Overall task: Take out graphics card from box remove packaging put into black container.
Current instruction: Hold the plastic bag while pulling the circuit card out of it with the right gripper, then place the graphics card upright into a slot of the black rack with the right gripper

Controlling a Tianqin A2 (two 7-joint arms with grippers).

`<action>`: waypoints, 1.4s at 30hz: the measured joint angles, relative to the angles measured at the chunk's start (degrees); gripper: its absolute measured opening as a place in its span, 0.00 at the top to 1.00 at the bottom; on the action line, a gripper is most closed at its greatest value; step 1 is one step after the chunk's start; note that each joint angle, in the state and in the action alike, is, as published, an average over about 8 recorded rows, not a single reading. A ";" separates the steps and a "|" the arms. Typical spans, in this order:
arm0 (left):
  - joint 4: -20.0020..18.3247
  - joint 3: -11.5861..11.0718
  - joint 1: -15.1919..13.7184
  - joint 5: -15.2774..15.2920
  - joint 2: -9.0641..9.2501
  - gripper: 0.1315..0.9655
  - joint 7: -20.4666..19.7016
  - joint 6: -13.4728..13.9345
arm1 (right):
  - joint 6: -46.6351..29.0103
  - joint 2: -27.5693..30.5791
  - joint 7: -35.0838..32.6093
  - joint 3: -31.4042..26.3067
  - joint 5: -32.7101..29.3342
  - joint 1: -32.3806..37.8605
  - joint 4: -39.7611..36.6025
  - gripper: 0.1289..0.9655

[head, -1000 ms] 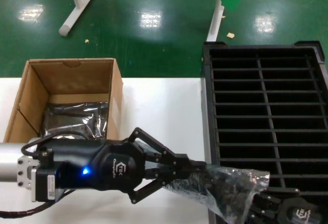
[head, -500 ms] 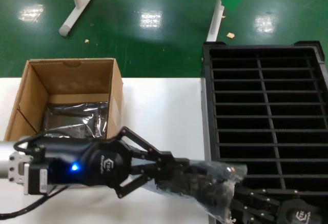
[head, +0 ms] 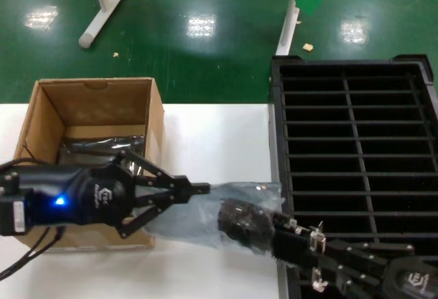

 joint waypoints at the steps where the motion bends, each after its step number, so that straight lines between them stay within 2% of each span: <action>1: 0.82 0.72 -0.41 -0.69 -0.40 0.99 0.50 0.00 | 0.19 0.20 0.11 0.41 0.02 -0.28 0.37 0.91; 6: 6.16 6.35 -3.16 -5.35 -2.44 0.99 3.93 0.00 | 1.50 1.68 1.08 3.50 0.01 -2.59 3.09 0.91; 12: 13.07 15.68 -6.92 -12.25 -3.84 0.99 8.74 0.01 | 3.67 4.12 3.20 8.91 -0.88 -7.03 7.63 0.91; 20: 20.83 28.82 -11.73 -22.27 -3.46 0.99 14.30 0.01 | 6.55 8.22 8.26 19.46 -5.57 -14.60 14.36 0.91; 23: 23.07 32.61 -13.02 -25.48 -2.82 0.99 15.90 0.01 | 6.72 10.13 10.53 23.83 -8.33 -16.72 16.32 0.91; 25: 24.36 34.37 -13.60 -27.12 -2.27 0.99 16.75 0.01 | 6.41 11.58 11.89 26.39 -10.26 -17.56 17.25 0.91; 28: 25.98 35.83 -14.00 -28.84 -1.31 0.99 17.71 0.01 | 5.21 14.32 13.47 29.73 -13.71 -18.06 18.15 0.91; 32: 27.25 36.01 -13.74 -29.99 -0.14 0.99 18.42 0.01 | 2.15 18.64 14.55 33.03 -19.31 -17.78 18.72 0.91; 37: 27.83 34.74 -12.74 -30.53 0.99 0.99 18.82 0.01 | -2.65 25.70 14.93 34.06 -26.39 -15.76 19.00 0.91; 42: 27.90 32.78 -11.40 -30.69 1.66 0.99 18.90 0.01 | -3.80 34.58 15.08 30.16 -31.77 -12.21 19.08 0.91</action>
